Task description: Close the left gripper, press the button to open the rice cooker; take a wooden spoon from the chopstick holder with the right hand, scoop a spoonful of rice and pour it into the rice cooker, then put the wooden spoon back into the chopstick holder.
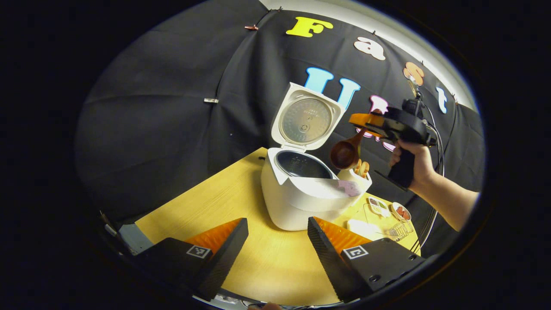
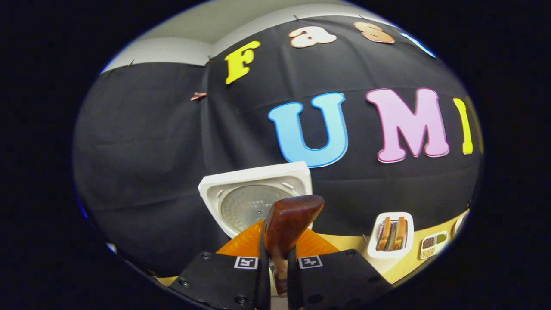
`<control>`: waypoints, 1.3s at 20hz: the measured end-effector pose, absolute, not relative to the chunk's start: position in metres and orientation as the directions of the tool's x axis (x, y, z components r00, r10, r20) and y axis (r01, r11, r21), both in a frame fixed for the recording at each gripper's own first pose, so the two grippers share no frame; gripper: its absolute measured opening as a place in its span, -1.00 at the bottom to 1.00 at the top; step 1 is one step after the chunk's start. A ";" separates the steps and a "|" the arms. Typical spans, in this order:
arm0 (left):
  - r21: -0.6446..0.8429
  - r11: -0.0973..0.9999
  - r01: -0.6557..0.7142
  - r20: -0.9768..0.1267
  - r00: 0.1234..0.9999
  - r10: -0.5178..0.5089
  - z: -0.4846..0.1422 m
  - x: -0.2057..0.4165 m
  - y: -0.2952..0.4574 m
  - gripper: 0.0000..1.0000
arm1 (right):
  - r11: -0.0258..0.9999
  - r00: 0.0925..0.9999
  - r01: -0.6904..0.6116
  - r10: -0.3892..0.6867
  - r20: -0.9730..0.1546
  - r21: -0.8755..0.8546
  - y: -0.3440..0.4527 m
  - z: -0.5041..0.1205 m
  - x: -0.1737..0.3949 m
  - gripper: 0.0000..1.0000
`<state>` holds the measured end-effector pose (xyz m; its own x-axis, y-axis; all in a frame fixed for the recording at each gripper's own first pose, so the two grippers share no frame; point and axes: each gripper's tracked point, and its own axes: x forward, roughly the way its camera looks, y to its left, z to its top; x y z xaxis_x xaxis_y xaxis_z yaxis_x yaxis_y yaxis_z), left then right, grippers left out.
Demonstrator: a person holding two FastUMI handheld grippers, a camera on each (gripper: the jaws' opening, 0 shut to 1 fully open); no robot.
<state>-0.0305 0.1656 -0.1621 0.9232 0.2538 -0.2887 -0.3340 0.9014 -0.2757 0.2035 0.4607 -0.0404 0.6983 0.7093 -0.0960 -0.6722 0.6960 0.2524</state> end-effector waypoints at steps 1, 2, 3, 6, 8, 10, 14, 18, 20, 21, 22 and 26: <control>-0.278 0.902 -0.331 -0.280 0.926 0.253 -0.157 -0.030 0.162 0.92 | 0.713 0.718 -0.648 0.689 -0.100 0.268 0.444 -0.036 0.203 -0.62; -0.288 0.900 -0.327 -0.270 0.929 0.251 -0.151 -0.029 0.158 0.96 | 0.731 0.738 -0.623 0.667 -0.102 0.279 0.422 -0.030 0.207 -0.62; -0.300 0.899 -0.319 -0.258 0.934 0.246 -0.144 -0.028 0.154 0.92 | 0.749 0.758 -0.596 0.644 -0.106 0.288 0.401 -0.025 0.211 -0.62; -0.257 0.919 -0.298 -0.221 0.944 0.244 -0.130 -0.028 0.145 0.92 | 0.815 0.825 -0.499 0.551 -0.126 0.294 0.327 -0.014 0.223 -0.62; -0.254 0.927 -0.277 -0.200 0.953 0.230 -0.122 -0.025 0.140 0.92 | 0.848 0.863 -0.433 0.488 -0.132 0.305 0.274 -0.009 0.231 -0.62; -0.250 0.932 -0.262 -0.194 0.957 0.216 -0.120 -0.020 0.133 0.92 | 0.877 0.895 -0.372 0.426 -0.134 0.305 0.223 -0.008 0.237 -0.62; -0.247 0.931 -0.268 -0.206 0.954 0.220 -0.121 -0.009 0.121 0.92 | 0.915 0.931 -0.271 0.328 -0.162 0.298 0.126 -0.023 0.241 -0.62; -0.232 0.931 -0.281 -0.225 0.947 0.230 -0.121 0.006 0.096 0.92 | 0.929 0.943 -0.195 0.266 -0.200 0.314 0.051 -0.048 0.258 -0.62; -0.233 0.929 -0.287 -0.233 0.944 0.233 -0.118 0.014 0.078 0.92 | 0.938 0.942 -0.170 0.245 -0.230 0.303 0.023 -0.070 0.267 -0.71; -0.228 0.928 -0.294 -0.237 0.941 0.240 -0.117 0.017 0.071 0.92 | 0.941 0.938 -0.161 0.240 -0.252 0.296 0.012 -0.083 0.272 -0.61; -0.225 0.926 -0.304 -0.238 0.938 0.250 -0.116 0.019 0.065 0.92 | 0.943 0.932 -0.154 0.238 -0.274 0.294 0.003 -0.097 0.276 -0.62; -0.209 0.915 -0.345 -0.237 0.926 0.294 -0.105 0.025 0.042 0.92 | 0.938 0.900 -0.140 0.254 -0.353 0.316 -0.015 -0.152 0.293 -0.61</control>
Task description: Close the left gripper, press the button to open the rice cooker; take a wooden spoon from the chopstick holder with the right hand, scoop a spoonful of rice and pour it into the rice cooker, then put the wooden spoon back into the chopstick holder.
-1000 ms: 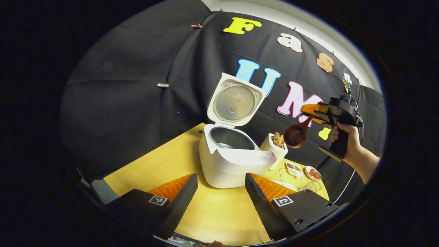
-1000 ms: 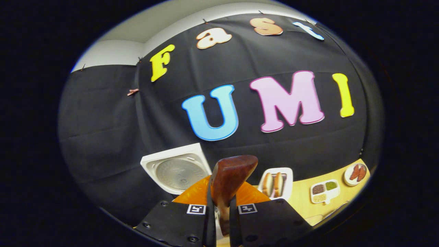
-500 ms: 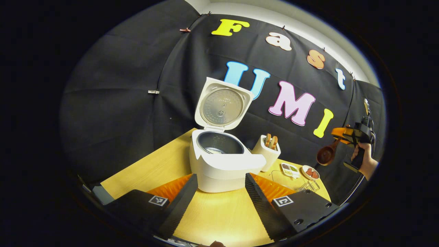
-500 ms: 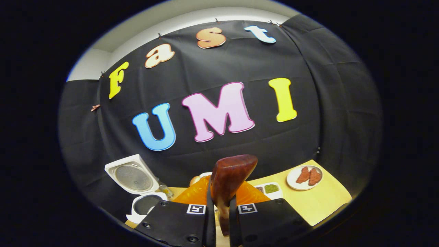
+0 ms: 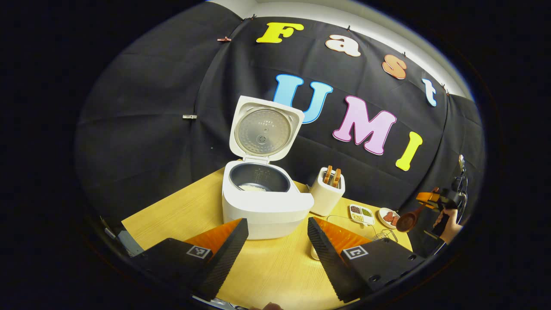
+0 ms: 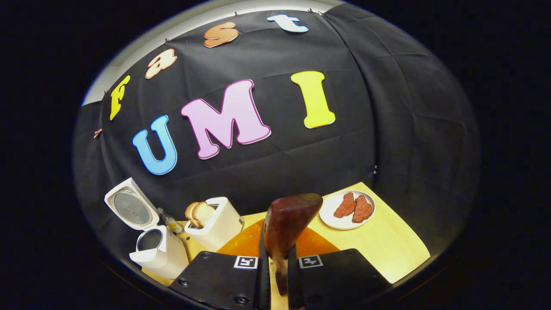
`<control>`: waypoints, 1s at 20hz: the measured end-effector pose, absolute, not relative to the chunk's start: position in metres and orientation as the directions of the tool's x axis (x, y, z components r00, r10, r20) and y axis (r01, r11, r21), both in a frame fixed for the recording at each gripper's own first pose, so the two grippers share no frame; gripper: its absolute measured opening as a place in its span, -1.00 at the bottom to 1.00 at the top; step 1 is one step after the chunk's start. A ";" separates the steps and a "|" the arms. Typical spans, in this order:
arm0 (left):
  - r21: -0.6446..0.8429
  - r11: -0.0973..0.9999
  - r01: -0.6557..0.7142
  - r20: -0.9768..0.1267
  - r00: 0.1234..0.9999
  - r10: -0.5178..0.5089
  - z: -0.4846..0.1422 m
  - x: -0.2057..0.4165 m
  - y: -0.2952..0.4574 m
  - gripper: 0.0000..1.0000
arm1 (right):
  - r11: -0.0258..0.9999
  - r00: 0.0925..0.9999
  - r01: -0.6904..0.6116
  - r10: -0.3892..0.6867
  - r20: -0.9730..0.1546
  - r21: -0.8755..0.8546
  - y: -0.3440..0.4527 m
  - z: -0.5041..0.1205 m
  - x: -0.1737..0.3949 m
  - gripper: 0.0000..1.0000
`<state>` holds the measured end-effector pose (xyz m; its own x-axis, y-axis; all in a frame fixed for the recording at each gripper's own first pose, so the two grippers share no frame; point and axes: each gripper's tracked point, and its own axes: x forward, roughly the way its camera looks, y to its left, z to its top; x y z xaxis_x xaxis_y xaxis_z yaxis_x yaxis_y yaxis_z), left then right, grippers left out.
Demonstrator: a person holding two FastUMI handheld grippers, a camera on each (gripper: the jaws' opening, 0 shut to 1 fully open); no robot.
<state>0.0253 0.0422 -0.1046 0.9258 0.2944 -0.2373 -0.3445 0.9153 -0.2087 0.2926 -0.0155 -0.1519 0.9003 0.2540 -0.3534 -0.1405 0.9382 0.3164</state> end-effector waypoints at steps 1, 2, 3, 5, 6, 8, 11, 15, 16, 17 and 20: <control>-0.212 0.910 -0.358 -0.242 0.921 0.306 -0.103 0.025 0.039 0.92 | 0.937 0.889 -0.140 0.261 -0.375 0.321 -0.017 -0.166 0.295 -0.62; -0.216 0.904 -0.368 -0.246 0.917 0.314 -0.101 0.026 0.035 0.92 | 0.937 0.878 -0.139 0.267 -0.397 0.322 -0.017 -0.181 0.298 -0.53; -0.216 0.898 -0.384 -0.249 0.911 0.329 -0.098 0.026 0.033 0.92 | 0.937 0.868 -0.140 0.271 -0.416 0.320 -0.017 -0.195 0.299 -0.61; -0.227 0.883 -0.411 -0.255 0.900 0.353 -0.095 0.027 0.033 0.92 | 0.937 0.848 -0.145 0.283 -0.447 0.318 -0.016 -0.223 0.303 -0.61; -0.238 0.876 -0.419 -0.250 0.898 0.361 -0.089 0.027 0.031 0.92 | 0.935 0.841 -0.145 0.289 -0.457 0.324 -0.016 -0.233 0.304 -0.60; -0.245 0.865 -0.437 -0.238 0.892 0.383 -0.078 0.029 0.034 0.92 | 0.929 0.829 -0.135 0.296 -0.474 0.345 -0.015 -0.249 0.307 -0.60; -0.198 0.866 -0.460 -0.217 0.882 0.419 -0.064 0.033 0.042 0.91 | 0.924 0.818 -0.112 0.294 -0.495 0.365 -0.017 -0.266 0.310 -0.60; -0.194 0.857 -0.478 -0.188 0.875 0.445 -0.042 0.040 0.055 0.92 | 0.907 0.805 -0.059 0.290 -0.517 0.417 -0.017 -0.278 0.303 -0.53; -0.198 0.856 -0.477 -0.178 0.876 0.447 -0.036 0.042 0.058 0.92 | 0.902 0.812 -0.049 0.286 -0.508 0.430 -0.020 -0.273 0.299 -0.49; -0.197 0.858 -0.475 -0.166 0.878 0.448 -0.028 0.044 0.062 0.92 | 0.904 0.819 -0.038 0.272 -0.505 0.425 -0.025 -0.269 0.297 -0.30; -0.169 0.877 -0.450 -0.117 0.893 0.435 0.002 0.059 0.082 0.92 | 0.932 0.855 0.006 0.184 -0.485 0.364 -0.050 -0.253 0.272 0.99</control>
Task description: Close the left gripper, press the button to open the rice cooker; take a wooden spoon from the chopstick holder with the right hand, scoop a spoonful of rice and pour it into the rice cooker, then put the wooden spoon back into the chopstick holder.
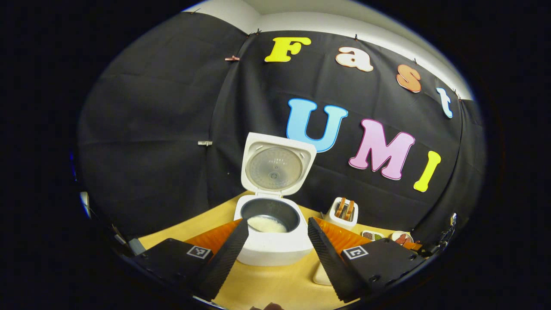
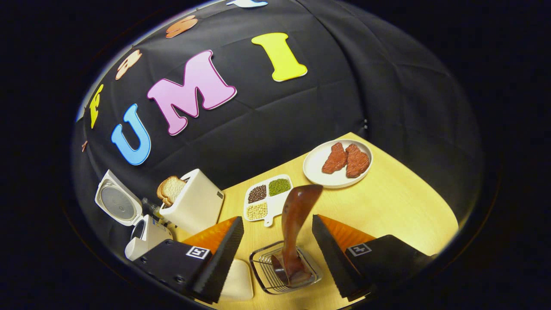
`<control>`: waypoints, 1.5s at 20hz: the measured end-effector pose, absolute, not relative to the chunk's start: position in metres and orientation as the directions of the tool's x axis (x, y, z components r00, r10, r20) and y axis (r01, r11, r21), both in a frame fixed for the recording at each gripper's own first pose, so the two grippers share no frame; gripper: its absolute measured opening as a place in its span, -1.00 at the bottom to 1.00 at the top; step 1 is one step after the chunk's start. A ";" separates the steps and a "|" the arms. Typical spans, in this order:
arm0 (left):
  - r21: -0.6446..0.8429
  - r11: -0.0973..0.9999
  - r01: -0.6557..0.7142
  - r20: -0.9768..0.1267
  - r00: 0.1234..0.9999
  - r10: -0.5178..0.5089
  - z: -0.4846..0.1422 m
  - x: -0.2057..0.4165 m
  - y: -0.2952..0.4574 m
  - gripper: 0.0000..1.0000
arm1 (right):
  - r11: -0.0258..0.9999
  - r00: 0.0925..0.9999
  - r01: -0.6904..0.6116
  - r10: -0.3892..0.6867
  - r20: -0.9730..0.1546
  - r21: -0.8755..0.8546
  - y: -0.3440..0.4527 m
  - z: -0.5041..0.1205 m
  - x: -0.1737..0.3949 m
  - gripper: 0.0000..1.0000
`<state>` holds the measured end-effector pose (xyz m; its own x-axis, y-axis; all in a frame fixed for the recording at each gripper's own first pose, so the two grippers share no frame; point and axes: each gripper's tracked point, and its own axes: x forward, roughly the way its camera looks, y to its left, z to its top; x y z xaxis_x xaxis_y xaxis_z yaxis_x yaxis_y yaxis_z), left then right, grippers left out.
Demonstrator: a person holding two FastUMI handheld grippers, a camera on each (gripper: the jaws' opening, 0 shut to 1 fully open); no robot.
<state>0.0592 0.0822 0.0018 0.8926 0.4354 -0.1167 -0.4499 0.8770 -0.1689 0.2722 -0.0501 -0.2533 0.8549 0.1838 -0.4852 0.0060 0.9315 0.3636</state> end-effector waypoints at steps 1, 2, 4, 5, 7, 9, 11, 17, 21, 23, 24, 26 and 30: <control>-0.163 0.882 -0.442 -0.110 0.897 0.429 0.011 0.065 0.091 0.92 | 0.942 0.868 0.024 0.146 -0.475 0.334 -0.060 -0.244 0.260 0.97; -0.164 0.886 -0.435 -0.099 0.900 0.424 0.021 0.069 0.099 0.92 | 0.950 0.882 0.046 0.106 -0.460 0.308 -0.070 -0.235 0.248 0.97; -0.172 0.897 -0.408 -0.071 0.913 0.401 0.043 0.080 0.113 0.92 | 0.963 0.907 0.089 0.028 -0.421 0.255 -0.092 -0.208 0.220 0.97; -0.164 0.902 -0.398 -0.064 0.917 0.393 0.053 0.086 0.122 0.91 | 0.967 0.920 0.103 -0.003 -0.391 0.235 -0.099 -0.194 0.205 0.97; -0.138 0.915 -0.379 -0.046 0.925 0.376 0.070 0.101 0.143 0.92 | 0.977 0.940 0.108 -0.040 -0.340 0.182 -0.106 -0.167 0.171 0.97; -0.126 0.929 -0.347 -0.027 0.938 0.346 0.091 0.120 0.159 0.92 | 0.984 0.952 0.121 -0.079 -0.295 0.128 -0.110 -0.142 0.138 0.97; -0.106 0.941 -0.321 -0.007 0.947 0.323 0.111 0.142 0.172 0.91 | 0.988 0.961 0.131 -0.106 -0.255 0.083 -0.107 -0.121 0.109 0.97; 0.005 0.951 -0.311 0.021 0.950 0.310 0.156 0.211 0.204 0.90 | 0.993 0.978 0.110 -0.118 -0.174 -0.052 -0.083 -0.074 0.051 0.96; 0.075 0.950 -0.302 0.061 0.953 0.298 0.178 0.260 0.215 0.90 | 0.996 0.981 0.074 -0.082 -0.177 -0.051 -0.058 -0.059 0.035 0.97; 0.041 0.955 -0.293 0.044 0.956 0.292 0.173 0.285 0.222 0.90 | 0.997 0.981 0.058 -0.067 -0.183 -0.055 -0.050 -0.056 0.032 0.98; 0.032 0.953 -0.300 0.034 0.954 0.299 0.170 0.295 0.229 0.90 | 0.997 0.980 0.052 -0.062 -0.188 -0.057 -0.047 -0.055 0.032 0.98; 0.034 0.950 -0.311 0.020 0.950 0.311 0.163 0.314 0.242 0.90 | 0.997 0.979 0.041 -0.052 -0.196 -0.060 -0.040 -0.053 0.034 0.99; 0.005 0.949 -0.315 -0.050 0.948 0.315 0.139 0.354 0.261 0.90 | 0.998 0.977 0.046 -0.052 -0.208 -0.034 -0.034 -0.050 0.037 0.99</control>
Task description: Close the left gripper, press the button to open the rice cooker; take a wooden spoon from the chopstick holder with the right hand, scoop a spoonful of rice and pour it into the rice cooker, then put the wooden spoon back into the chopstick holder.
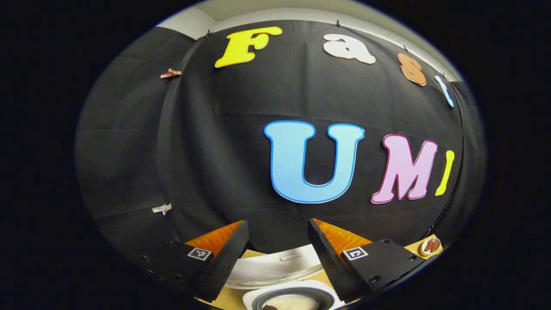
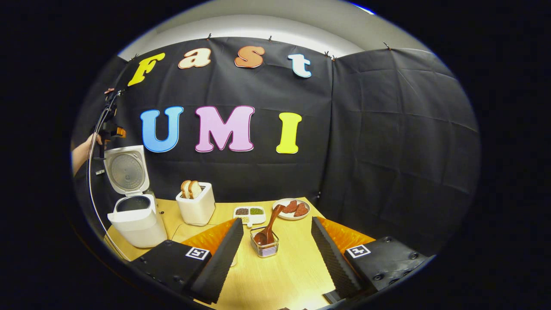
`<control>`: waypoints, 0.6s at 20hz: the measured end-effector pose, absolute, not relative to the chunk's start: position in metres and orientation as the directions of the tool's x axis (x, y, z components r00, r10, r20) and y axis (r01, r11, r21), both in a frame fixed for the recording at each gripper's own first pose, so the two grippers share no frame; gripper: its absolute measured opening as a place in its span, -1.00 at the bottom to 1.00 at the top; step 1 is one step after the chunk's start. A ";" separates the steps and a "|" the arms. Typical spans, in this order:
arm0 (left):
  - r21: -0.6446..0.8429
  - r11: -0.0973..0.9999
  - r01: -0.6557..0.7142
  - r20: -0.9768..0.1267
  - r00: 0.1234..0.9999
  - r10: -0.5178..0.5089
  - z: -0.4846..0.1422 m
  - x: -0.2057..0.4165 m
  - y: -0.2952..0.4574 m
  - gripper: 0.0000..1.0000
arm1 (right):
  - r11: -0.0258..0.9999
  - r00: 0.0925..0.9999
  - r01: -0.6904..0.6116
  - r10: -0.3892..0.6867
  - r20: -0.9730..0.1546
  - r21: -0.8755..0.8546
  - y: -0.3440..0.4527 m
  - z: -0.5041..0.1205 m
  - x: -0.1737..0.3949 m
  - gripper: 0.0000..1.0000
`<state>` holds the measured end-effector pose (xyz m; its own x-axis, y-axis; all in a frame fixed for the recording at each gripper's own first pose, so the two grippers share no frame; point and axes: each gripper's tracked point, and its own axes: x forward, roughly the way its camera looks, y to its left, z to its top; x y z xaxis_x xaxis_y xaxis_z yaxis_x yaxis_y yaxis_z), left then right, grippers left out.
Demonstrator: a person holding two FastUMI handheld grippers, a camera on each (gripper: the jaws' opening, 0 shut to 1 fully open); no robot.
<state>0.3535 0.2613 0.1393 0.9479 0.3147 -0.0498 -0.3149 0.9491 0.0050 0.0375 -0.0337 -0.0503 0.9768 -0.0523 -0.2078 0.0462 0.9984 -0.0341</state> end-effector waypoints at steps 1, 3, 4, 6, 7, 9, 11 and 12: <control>-0.006 0.939 -0.343 -0.082 0.936 0.341 0.127 0.361 0.272 0.90 | 0.998 0.976 0.047 -0.053 -0.211 -0.034 -0.033 -0.050 0.037 0.98; -0.021 0.931 -0.364 -0.137 0.924 0.358 0.108 0.369 0.278 0.90 | 0.998 0.977 0.047 -0.053 -0.206 -0.034 -0.033 -0.047 0.036 0.99; -0.033 0.926 -0.375 -0.174 0.915 0.365 0.096 0.369 0.278 0.90 | 0.998 0.977 0.049 -0.055 -0.206 -0.033 -0.034 -0.048 0.035 0.98; -0.022 0.919 -0.393 -0.175 0.907 0.384 0.098 0.368 0.275 0.98 | 0.998 0.973 0.056 -0.059 -0.225 -0.021 -0.035 -0.056 0.032 0.98; -0.019 0.917 -0.398 -0.195 0.901 0.387 0.096 0.365 0.270 0.95 | 0.998 0.969 0.059 -0.058 -0.239 -0.003 -0.035 -0.062 0.033 0.98; -0.032 0.912 -0.409 -0.230 0.891 0.392 0.089 0.357 0.262 0.98 | 1.000 0.967 0.020 -0.015 -0.254 0.017 -0.020 -0.067 0.036 0.98; -0.039 0.911 -0.410 -0.264 0.884 0.386 0.084 0.345 0.252 0.99 | 0.999 0.968 -0.033 0.032 -0.250 0.003 -0.011 -0.069 0.044 0.97; -0.049 0.910 -0.412 -0.281 0.880 0.383 0.081 0.339 0.247 0.98 | 0.999 0.969 -0.054 0.054 -0.241 0.007 -0.004 -0.066 0.047 0.97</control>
